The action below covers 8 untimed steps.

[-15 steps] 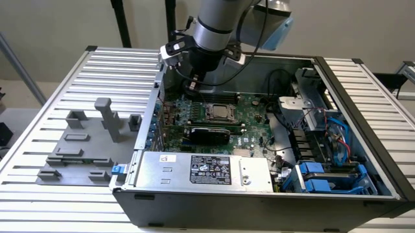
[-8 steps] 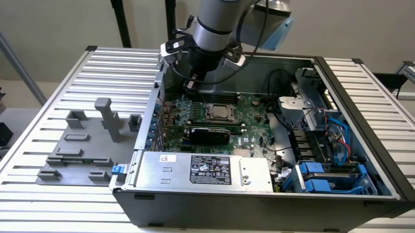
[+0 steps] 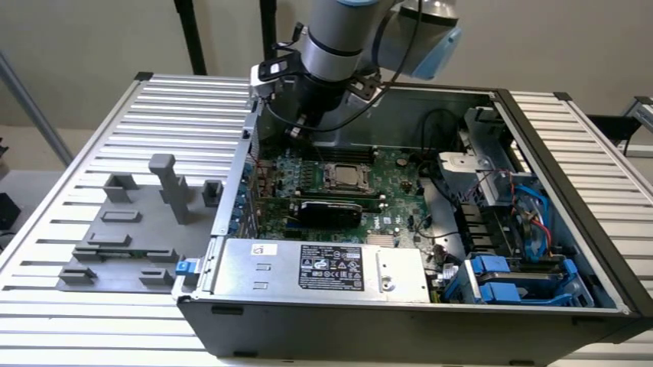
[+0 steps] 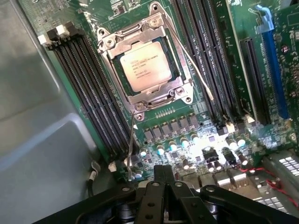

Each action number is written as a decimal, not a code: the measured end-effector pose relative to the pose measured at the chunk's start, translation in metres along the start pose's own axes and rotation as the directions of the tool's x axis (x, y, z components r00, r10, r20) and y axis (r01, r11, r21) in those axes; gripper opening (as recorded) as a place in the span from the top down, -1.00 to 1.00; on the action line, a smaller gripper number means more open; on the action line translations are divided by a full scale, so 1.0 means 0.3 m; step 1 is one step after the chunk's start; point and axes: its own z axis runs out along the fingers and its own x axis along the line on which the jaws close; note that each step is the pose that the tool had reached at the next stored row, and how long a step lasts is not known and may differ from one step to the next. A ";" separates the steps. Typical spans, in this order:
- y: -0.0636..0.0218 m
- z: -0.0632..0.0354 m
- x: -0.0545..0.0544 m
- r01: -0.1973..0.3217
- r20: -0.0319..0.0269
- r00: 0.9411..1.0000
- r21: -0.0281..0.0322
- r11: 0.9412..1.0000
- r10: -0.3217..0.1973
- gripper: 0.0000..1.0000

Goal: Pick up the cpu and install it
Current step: 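Install the first cpu locking lever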

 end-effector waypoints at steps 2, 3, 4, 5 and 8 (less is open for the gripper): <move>-0.003 -0.001 -0.001 -0.012 -0.016 1.000 0.006 1.000 0.012 0.79; -0.005 -0.002 -0.002 -0.018 -0.022 1.000 0.008 1.000 0.018 0.79; -0.006 -0.002 -0.002 -0.024 -0.029 0.999 0.011 1.000 0.025 0.79; -0.008 -0.003 -0.003 -0.031 -0.035 0.999 0.014 0.999 0.031 0.79; -0.011 -0.004 -0.004 -0.052 -0.053 0.997 0.021 0.998 0.053 0.79</move>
